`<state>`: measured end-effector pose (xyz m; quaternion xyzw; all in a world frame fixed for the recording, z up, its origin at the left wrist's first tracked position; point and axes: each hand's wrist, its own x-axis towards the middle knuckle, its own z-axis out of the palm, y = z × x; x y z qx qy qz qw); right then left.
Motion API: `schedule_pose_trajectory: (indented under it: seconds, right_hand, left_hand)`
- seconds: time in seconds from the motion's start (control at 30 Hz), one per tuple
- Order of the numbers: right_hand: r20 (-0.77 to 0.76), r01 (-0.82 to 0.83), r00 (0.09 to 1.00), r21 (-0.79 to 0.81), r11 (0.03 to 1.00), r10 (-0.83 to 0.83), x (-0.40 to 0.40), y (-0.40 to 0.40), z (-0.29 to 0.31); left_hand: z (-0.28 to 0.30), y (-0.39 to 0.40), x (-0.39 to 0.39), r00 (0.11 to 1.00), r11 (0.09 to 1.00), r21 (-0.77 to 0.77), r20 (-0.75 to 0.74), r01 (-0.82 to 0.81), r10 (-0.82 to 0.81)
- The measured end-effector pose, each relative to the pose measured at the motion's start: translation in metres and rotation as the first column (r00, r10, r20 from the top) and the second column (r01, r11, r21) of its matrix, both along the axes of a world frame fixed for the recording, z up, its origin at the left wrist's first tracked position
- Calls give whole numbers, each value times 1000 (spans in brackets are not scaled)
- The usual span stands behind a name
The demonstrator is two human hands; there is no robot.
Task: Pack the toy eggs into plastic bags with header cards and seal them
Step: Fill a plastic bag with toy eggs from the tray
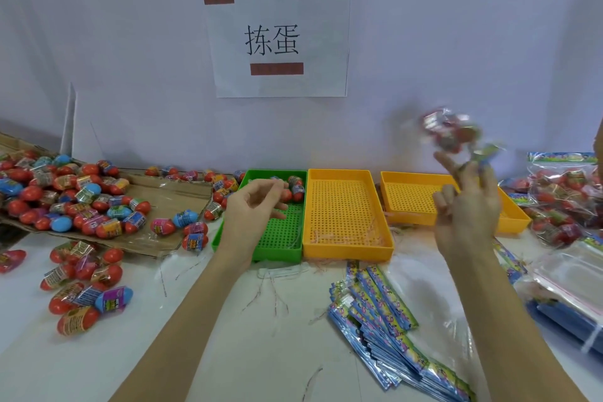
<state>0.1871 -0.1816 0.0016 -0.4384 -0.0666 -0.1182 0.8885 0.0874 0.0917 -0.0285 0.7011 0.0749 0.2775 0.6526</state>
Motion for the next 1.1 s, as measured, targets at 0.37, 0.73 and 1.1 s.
schedule_pose_trajectory:
  seconds: [0.37, 0.73, 1.1]
  right_hand:
    - [-302, -497, 786, 210, 842, 539, -29, 63, -23]
    - [-227, -687, 692, 86, 722, 685, -35, 60, -13]
    - [-501, -495, 848, -865, -80, 173, -15, -12, 5]
  left_hand:
    - [-20, -85, -16, 900, 630, 721, 20, 290, -436]
    - [-16, -65, -11, 964, 600, 794, 225, -96, -143]
    - [-12, -31, -6, 982, 501, 856, 34, -126, 188]
